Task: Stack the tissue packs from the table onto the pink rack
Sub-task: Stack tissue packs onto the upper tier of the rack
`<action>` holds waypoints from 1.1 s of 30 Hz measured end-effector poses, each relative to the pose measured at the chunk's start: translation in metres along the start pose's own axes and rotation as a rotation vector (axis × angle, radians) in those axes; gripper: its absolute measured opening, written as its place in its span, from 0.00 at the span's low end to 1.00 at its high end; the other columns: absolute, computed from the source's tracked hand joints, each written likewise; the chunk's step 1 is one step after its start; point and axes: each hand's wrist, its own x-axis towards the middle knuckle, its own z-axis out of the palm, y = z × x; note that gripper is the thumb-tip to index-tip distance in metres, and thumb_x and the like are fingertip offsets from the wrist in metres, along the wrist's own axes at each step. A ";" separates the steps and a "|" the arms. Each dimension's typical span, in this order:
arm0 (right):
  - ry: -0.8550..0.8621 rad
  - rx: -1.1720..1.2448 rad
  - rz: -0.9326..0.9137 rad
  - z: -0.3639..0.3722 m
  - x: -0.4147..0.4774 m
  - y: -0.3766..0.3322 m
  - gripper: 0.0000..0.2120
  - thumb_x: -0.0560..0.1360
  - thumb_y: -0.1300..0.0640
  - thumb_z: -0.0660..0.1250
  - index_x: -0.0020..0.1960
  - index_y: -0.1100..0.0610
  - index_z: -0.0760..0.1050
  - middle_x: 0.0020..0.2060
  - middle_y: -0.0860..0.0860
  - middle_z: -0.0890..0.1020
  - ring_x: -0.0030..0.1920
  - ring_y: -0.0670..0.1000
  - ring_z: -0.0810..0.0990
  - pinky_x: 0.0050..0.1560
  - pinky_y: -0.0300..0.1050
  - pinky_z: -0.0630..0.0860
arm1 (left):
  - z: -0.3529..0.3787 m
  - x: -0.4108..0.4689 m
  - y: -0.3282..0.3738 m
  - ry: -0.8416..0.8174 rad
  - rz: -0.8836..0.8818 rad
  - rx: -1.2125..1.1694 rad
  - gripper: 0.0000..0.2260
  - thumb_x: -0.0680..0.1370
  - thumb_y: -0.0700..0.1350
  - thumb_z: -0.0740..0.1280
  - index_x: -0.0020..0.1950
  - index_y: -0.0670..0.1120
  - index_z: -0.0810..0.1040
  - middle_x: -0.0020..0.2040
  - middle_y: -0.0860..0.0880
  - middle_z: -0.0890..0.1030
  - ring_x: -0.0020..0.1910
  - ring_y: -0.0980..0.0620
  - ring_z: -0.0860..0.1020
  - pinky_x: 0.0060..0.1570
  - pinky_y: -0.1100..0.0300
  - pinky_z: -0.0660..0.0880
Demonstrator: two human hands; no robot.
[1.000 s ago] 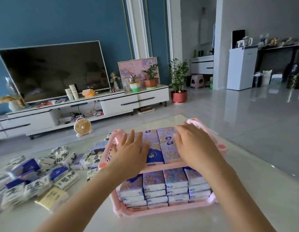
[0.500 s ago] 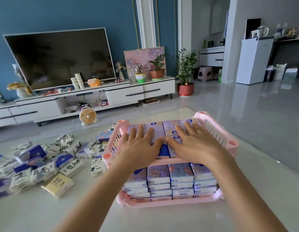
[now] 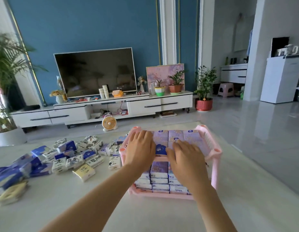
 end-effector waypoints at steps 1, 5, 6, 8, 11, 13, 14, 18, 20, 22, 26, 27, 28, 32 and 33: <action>0.053 0.012 0.003 0.002 -0.007 -0.003 0.25 0.77 0.46 0.48 0.46 0.59 0.79 0.45 0.55 0.83 0.47 0.58 0.81 0.50 0.51 0.74 | 0.000 -0.009 -0.001 -0.014 0.027 0.005 0.23 0.78 0.52 0.43 0.51 0.46 0.76 0.50 0.49 0.79 0.52 0.50 0.76 0.62 0.51 0.68; 0.091 0.013 -0.052 0.007 -0.026 -0.005 0.27 0.79 0.44 0.45 0.53 0.58 0.78 0.51 0.55 0.82 0.54 0.58 0.79 0.59 0.54 0.68 | 0.001 -0.048 -0.019 -0.045 0.259 0.173 0.24 0.80 0.55 0.46 0.62 0.44 0.75 0.60 0.48 0.79 0.60 0.48 0.76 0.64 0.48 0.67; 0.094 0.002 -0.078 0.007 -0.029 -0.003 0.28 0.80 0.43 0.44 0.55 0.58 0.78 0.53 0.55 0.81 0.55 0.58 0.79 0.60 0.53 0.65 | 0.002 -0.056 -0.024 -0.042 0.291 0.228 0.24 0.80 0.55 0.47 0.66 0.44 0.72 0.63 0.48 0.77 0.63 0.49 0.74 0.65 0.50 0.65; 0.063 -0.009 -0.095 0.007 -0.032 -0.001 0.28 0.80 0.43 0.44 0.57 0.57 0.77 0.54 0.53 0.81 0.56 0.56 0.78 0.60 0.51 0.65 | 0.002 -0.067 -0.029 -0.047 0.298 0.230 0.25 0.81 0.55 0.46 0.70 0.43 0.67 0.68 0.47 0.72 0.68 0.48 0.68 0.70 0.54 0.59; 0.071 0.050 -0.071 0.007 -0.028 0.001 0.21 0.75 0.45 0.53 0.54 0.56 0.78 0.51 0.52 0.82 0.53 0.56 0.80 0.57 0.50 0.69 | 0.004 -0.083 -0.026 -0.022 0.231 0.127 0.26 0.81 0.55 0.47 0.73 0.41 0.60 0.73 0.45 0.62 0.73 0.48 0.56 0.72 0.54 0.48; 0.097 0.069 -0.052 0.007 -0.027 -0.001 0.19 0.73 0.47 0.57 0.53 0.56 0.78 0.50 0.52 0.82 0.52 0.56 0.80 0.56 0.52 0.73 | 0.007 -0.096 -0.021 -0.015 0.178 0.097 0.27 0.79 0.53 0.52 0.75 0.41 0.56 0.75 0.44 0.58 0.74 0.48 0.51 0.72 0.51 0.47; 0.115 0.071 -0.053 0.006 -0.028 -0.002 0.17 0.73 0.48 0.58 0.53 0.57 0.79 0.50 0.52 0.82 0.52 0.56 0.80 0.55 0.53 0.73 | 0.008 -0.102 -0.020 -0.021 0.156 0.070 0.28 0.78 0.52 0.54 0.75 0.42 0.54 0.75 0.44 0.57 0.75 0.48 0.50 0.72 0.49 0.48; 0.199 0.043 -0.118 0.006 -0.028 -0.003 0.13 0.69 0.55 0.67 0.52 0.59 0.79 0.49 0.53 0.83 0.51 0.57 0.81 0.54 0.55 0.74 | 0.019 -0.127 -0.030 -0.050 0.076 -0.140 0.29 0.77 0.47 0.55 0.76 0.48 0.49 0.77 0.46 0.48 0.75 0.49 0.48 0.71 0.44 0.52; 0.219 0.043 -0.130 0.007 -0.026 -0.001 0.14 0.68 0.59 0.73 0.53 0.59 0.79 0.50 0.53 0.82 0.52 0.57 0.81 0.55 0.57 0.73 | 0.025 -0.139 -0.038 -0.051 0.014 -0.282 0.33 0.75 0.43 0.59 0.76 0.53 0.45 0.77 0.50 0.41 0.75 0.56 0.44 0.70 0.51 0.49; 0.231 0.027 -0.122 0.012 -0.027 0.001 0.17 0.68 0.59 0.74 0.55 0.59 0.78 0.52 0.54 0.81 0.54 0.58 0.80 0.58 0.56 0.72 | 0.030 -0.145 -0.049 -0.055 -0.025 -0.318 0.34 0.75 0.43 0.59 0.75 0.57 0.43 0.76 0.56 0.37 0.73 0.60 0.42 0.71 0.53 0.47; 0.275 -0.089 -0.079 0.028 -0.033 -0.001 0.19 0.74 0.54 0.57 0.61 0.61 0.73 0.59 0.59 0.78 0.62 0.61 0.74 0.66 0.57 0.62 | 0.038 -0.153 -0.086 -0.042 -0.119 -0.341 0.26 0.76 0.45 0.59 0.72 0.55 0.54 0.74 0.57 0.47 0.73 0.56 0.50 0.72 0.49 0.54; 0.287 -0.094 -0.045 0.031 -0.036 -0.005 0.21 0.74 0.54 0.56 0.62 0.63 0.72 0.60 0.61 0.76 0.63 0.63 0.72 0.67 0.58 0.61 | 0.039 -0.155 -0.098 -0.028 -0.165 -0.351 0.24 0.76 0.43 0.60 0.72 0.52 0.58 0.74 0.56 0.50 0.73 0.54 0.52 0.71 0.49 0.56; 0.301 -0.085 -0.015 0.034 -0.040 -0.009 0.22 0.74 0.54 0.56 0.63 0.64 0.71 0.62 0.62 0.75 0.65 0.64 0.70 0.68 0.59 0.59 | 0.037 -0.156 -0.112 -0.006 -0.213 -0.363 0.23 0.76 0.42 0.60 0.71 0.51 0.61 0.74 0.55 0.52 0.73 0.52 0.55 0.70 0.48 0.58; 0.364 0.101 0.067 0.042 -0.060 -0.049 0.26 0.71 0.56 0.54 0.66 0.66 0.65 0.68 0.64 0.67 0.71 0.63 0.60 0.71 0.55 0.54 | 0.024 -0.157 -0.175 0.154 -0.236 -0.302 0.17 0.75 0.46 0.55 0.64 0.49 0.65 0.69 0.44 0.67 0.68 0.49 0.64 0.64 0.50 0.64; 0.383 0.196 0.046 0.044 -0.063 -0.066 0.24 0.71 0.57 0.54 0.65 0.65 0.65 0.68 0.63 0.68 0.70 0.61 0.61 0.71 0.52 0.56 | 0.022 -0.156 -0.190 0.183 -0.254 -0.288 0.17 0.75 0.46 0.55 0.63 0.47 0.66 0.68 0.43 0.69 0.66 0.48 0.65 0.62 0.51 0.65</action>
